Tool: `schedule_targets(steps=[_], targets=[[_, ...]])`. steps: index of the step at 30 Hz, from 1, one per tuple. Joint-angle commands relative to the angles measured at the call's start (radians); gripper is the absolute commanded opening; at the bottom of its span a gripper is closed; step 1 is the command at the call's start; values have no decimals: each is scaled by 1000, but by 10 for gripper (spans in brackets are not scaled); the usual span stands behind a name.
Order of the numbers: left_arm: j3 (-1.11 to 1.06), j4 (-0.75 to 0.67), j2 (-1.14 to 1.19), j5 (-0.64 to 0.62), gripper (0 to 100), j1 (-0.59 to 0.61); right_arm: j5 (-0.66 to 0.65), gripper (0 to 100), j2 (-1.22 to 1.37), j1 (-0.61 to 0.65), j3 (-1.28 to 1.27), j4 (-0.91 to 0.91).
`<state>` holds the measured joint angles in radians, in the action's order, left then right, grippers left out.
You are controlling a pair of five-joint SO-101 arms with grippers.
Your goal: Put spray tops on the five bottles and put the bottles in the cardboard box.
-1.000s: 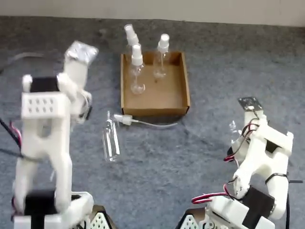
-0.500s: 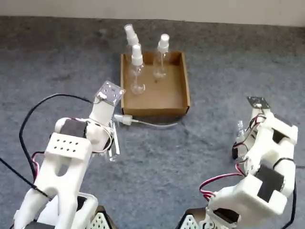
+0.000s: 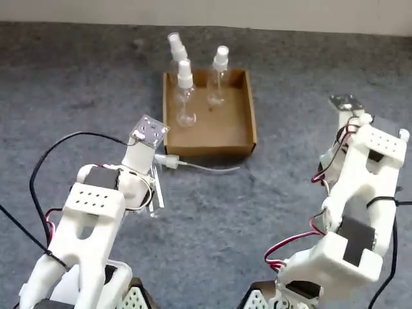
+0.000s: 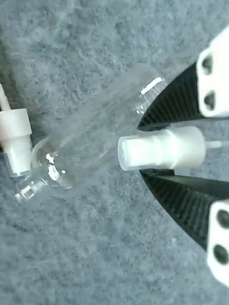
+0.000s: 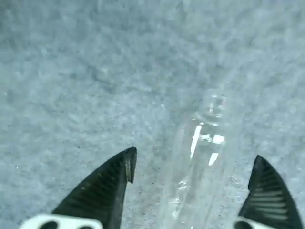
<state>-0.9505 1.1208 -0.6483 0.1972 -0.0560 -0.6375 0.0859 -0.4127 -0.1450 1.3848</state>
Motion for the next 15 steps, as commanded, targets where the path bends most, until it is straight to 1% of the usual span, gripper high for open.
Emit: schedule_targets(steps=[1,6,11,13,15], targets=[[4,-14,-30,-6,4,-16,9,308,39,-42,58,-33],[4,-15,-30,-6,4,-16,6,307,166,-59,96,-33],[4,-15,-25,-6,4,-18,5,306,199,-59,96,-38],[4,-15,-25,-6,4,-18,5,276,199,-58,96,-39],[4,-15,-25,-6,4,-18,5,214,202,-56,96,-42]])
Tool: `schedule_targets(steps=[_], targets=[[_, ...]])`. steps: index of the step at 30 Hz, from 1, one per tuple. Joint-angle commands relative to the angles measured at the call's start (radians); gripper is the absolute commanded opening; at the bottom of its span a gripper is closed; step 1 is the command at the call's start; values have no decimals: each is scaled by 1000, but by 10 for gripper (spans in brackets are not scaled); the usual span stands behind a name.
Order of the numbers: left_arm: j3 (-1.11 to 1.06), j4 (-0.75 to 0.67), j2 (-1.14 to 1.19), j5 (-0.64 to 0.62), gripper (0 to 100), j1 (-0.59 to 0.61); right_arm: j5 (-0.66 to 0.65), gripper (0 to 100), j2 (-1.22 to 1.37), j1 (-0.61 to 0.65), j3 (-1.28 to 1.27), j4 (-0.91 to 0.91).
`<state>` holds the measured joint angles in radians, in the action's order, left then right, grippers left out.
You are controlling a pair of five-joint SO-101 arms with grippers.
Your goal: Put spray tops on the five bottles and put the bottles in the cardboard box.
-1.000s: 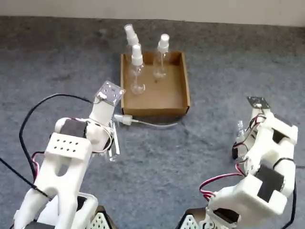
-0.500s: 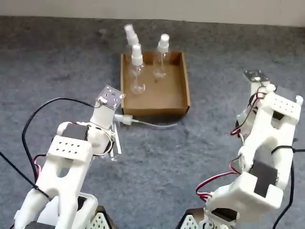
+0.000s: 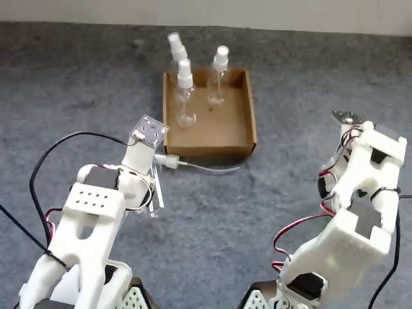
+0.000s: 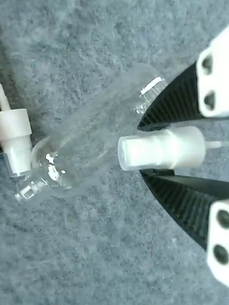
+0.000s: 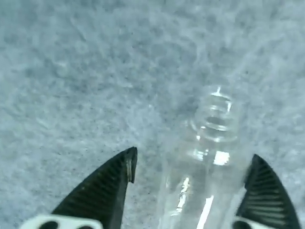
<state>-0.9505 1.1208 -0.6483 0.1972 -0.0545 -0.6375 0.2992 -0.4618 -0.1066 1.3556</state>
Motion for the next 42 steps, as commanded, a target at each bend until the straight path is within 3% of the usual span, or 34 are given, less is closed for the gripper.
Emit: schedule_targets(steps=[1,10,17,21,24,30,36,42], targets=[[4,-15,-25,-6,4,-19,5,186,-10,-5,58,-15],[10,-15,-31,-8,4,-16,11,2,-67,-1,119,41],[193,15,-31,-55,4,-16,77,4,-420,122,163,166],[394,112,-33,-163,4,-16,176,4,-659,306,113,177],[567,173,-33,-229,4,-15,255,4,-792,515,21,148],[868,238,-94,-331,4,94,414,4,-970,892,-228,-68],[903,233,-285,-509,4,252,322,4,-1049,1150,-512,-325],[799,170,-426,-672,4,266,336,4,-1139,1316,-710,-444]])
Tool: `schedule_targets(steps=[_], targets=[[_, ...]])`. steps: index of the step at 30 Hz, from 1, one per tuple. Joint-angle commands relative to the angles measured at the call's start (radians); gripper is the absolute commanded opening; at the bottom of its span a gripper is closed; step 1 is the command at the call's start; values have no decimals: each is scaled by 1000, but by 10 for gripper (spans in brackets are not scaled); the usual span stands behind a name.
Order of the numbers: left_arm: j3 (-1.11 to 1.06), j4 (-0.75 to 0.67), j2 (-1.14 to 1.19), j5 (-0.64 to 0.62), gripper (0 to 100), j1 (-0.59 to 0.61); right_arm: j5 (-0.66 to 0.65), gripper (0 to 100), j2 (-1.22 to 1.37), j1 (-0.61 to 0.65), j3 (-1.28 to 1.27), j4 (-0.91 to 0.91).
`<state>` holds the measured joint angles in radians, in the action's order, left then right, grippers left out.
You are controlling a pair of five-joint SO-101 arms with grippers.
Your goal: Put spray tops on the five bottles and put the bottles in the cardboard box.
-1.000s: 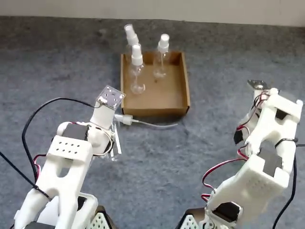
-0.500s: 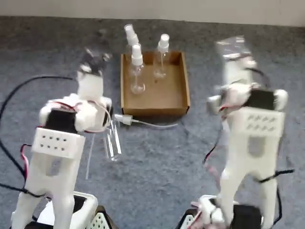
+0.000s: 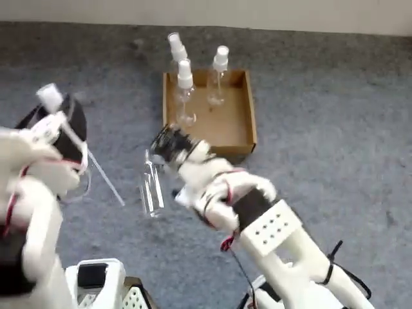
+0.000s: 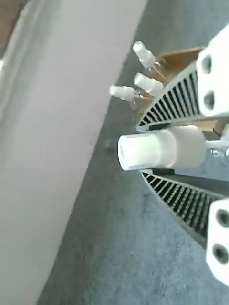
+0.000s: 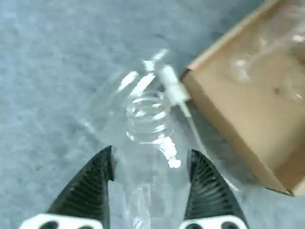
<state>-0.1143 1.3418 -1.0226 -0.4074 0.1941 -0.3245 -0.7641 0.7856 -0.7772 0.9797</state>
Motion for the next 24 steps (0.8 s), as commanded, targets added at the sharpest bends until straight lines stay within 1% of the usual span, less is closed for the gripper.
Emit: schedule_targets(steps=[1,4,9,12,14,17,21,24], targets=[[-74,-77,-77,-91,4,18,51,4,-104,85,-67,-90],[-216,-169,-177,-127,4,13,94,4,-205,108,-145,-128],[-478,-359,-349,-126,4,12,100,4,-349,108,-209,-127],[-601,-450,-414,-91,4,12,100,4,-384,120,-236,-124],[-659,-496,-435,-89,4,12,100,4,-390,148,-255,-127],[-682,-525,-446,-91,4,1,100,4,-390,176,-269,-127],[-684,-523,-452,-83,4,-94,100,4,-390,176,-268,-127],[-704,-522,-449,-83,4,-114,100,4,-395,177,-269,-127]])
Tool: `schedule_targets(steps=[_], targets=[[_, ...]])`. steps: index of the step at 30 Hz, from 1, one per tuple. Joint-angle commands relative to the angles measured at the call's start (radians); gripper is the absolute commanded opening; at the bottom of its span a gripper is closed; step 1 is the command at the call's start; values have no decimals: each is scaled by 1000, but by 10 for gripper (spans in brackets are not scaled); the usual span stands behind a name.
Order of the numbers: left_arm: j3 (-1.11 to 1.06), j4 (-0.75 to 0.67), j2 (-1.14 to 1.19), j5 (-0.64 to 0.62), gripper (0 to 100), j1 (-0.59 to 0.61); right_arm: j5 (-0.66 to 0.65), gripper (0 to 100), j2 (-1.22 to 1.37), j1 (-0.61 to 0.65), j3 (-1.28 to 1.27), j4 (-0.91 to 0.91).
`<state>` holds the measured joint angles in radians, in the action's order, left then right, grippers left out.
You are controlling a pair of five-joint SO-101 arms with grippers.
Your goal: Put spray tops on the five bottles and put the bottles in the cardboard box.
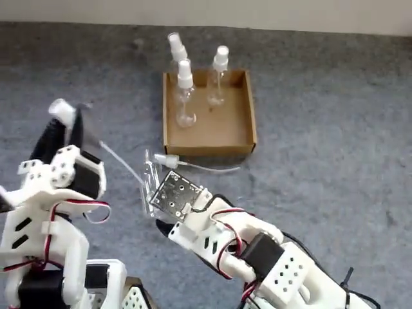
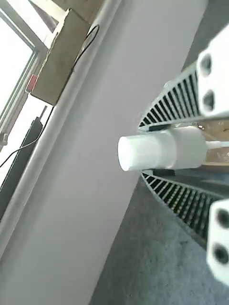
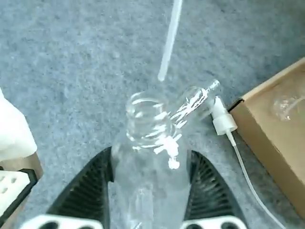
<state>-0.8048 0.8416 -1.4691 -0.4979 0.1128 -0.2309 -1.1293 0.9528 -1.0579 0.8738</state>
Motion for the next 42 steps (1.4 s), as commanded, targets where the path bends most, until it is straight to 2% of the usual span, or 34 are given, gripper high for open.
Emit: schedule_targets(steps=[1,9,14,18,21,26,30,38,42], targets=[[-33,-21,-8,8,4,-31,6,4,-31,10,12,-21],[-136,32,-10,43,4,-42,6,4,-27,10,15,-22],[-136,95,-10,49,4,-182,43,4,-25,-13,13,-44],[-143,100,-10,103,4,-283,140,4,-25,-128,15,-96],[-208,94,-10,138,4,-355,146,4,-30,-170,13,-97],[-363,51,-10,221,4,-455,140,4,-33,-170,12,-97],[-433,-3,-10,233,4,-456,140,4,-33,-174,15,-97],[-440,-6,-10,236,6,-447,147,4,-35,-176,19,-97],[-440,-6,-10,235,66,-390,160,4,-102,-176,19,-99]])
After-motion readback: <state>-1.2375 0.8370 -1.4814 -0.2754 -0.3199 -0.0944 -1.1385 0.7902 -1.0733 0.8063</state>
